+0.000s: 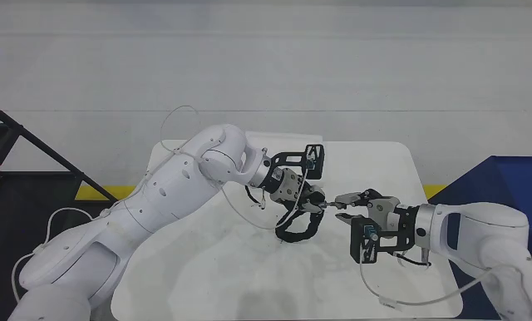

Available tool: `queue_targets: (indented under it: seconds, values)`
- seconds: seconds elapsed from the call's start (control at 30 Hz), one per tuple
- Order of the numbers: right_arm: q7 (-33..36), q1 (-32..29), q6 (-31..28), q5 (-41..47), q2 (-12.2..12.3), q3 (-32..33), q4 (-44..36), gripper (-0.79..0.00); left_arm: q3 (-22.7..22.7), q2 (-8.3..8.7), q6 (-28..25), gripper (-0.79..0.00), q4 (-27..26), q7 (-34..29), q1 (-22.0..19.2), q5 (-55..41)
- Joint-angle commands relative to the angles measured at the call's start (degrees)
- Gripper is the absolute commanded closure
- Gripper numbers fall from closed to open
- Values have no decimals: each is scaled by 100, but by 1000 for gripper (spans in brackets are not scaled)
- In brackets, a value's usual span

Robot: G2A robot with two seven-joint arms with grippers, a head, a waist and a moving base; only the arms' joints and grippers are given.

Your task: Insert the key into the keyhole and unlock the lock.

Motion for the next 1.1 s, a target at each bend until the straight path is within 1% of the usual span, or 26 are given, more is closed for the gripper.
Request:
queue_targets:
  seconds: [0.0,0.03,0.1,0.27,0.37,0.43,0.57,0.77,0.97,1.07]
  values:
    - [-104,-31,-12,-21,5,33,-33,-163,-3,-1,1,0,1,-7,-1,-6]
    - [-154,-47,-14,-50,9,52,-38,-123,-5,-1,0,0,1,-11,-1,-9]
    - [-238,-81,-14,-86,14,85,-52,0,0,-2,-4,0,2,-29,-1,-31]
    - [-379,-140,15,-95,20,115,-50,0,28,-17,-29,0,-16,-65,-21,-97]
    - [-463,-193,74,139,14,119,83,0,60,-34,-41,0,-29,-64,-35,-105]
    - [-340,-256,191,499,6,148,209,0,68,-45,-67,0,-32,-39,-44,-94]
    - [17,-249,78,1095,18,193,250,0,79,-61,-123,0,-45,21,-32,-38]
    - [402,-260,193,2136,33,243,485,0,105,-84,-142,0,-22,53,-35,18]
    - [960,-218,464,3648,59,120,789,0,75,-95,-164,0,-28,183,2,177]
    - [1283,-155,699,4435,72,1,977,0,54,-94,-179,0,-47,252,37,284]
